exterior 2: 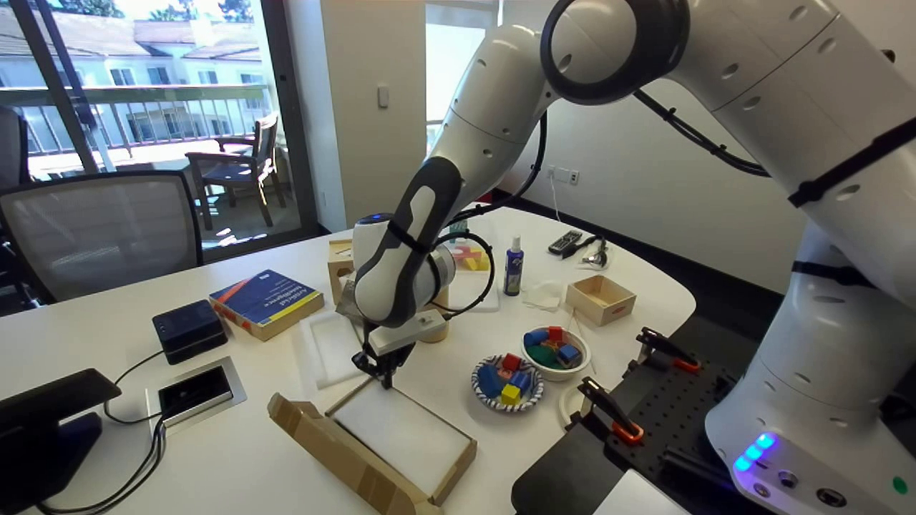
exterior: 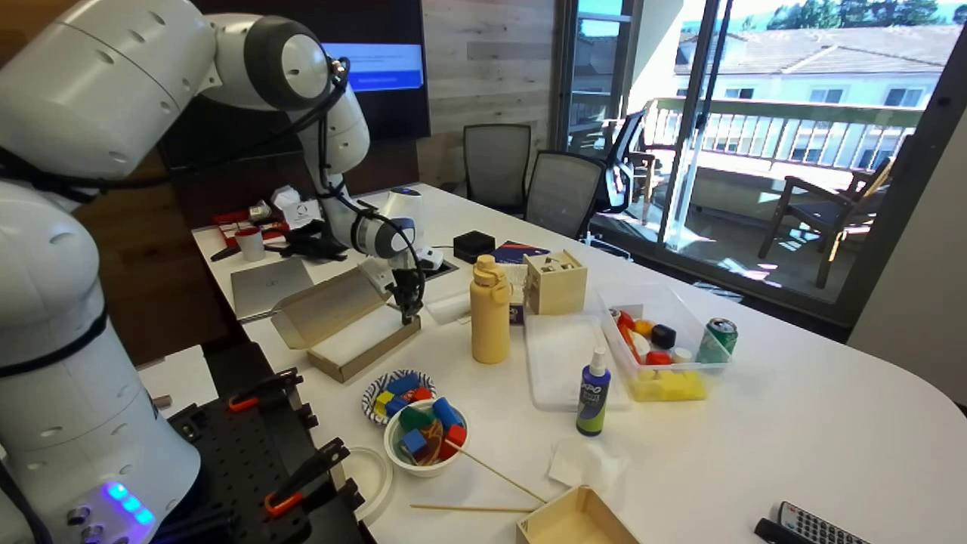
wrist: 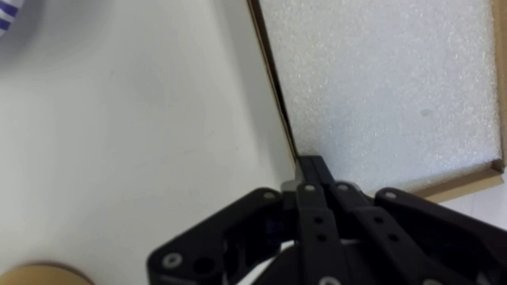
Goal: Open the box on the table then remove the contents inside it
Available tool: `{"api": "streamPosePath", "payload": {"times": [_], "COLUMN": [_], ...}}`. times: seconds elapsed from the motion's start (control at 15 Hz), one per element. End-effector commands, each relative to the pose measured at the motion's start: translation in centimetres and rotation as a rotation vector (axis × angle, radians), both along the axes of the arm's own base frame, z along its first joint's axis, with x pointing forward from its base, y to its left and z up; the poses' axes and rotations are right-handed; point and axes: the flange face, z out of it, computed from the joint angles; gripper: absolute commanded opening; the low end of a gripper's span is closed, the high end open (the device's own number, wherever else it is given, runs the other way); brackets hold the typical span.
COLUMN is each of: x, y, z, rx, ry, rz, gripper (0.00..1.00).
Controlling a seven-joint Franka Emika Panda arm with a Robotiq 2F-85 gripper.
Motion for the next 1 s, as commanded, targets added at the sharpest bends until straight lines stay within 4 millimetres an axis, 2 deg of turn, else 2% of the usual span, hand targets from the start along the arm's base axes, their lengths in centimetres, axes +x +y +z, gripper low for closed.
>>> {"api": "streamPosePath", "payload": {"times": [0.0, 0.53, 0.6, 0.73, 0.93], "x": [-0.7, -0.7, -0.8, -0.7, -0.9], "y": [-0.3, 0.9, 1.0, 1.1, 2.1], "z": [-0.3, 4.3, 4.3, 4.0, 2.4], "rx": [0.049, 0.19, 0.189, 0.182, 0.139], "ry": [0.007, -0.005, 0.007, 0.03, 0.1], "rz": [-0.026, -0.056, -0.057, -0.057, -0.028], "gripper": [0.0, 0.0, 0.26, 0.34, 0.56]}}
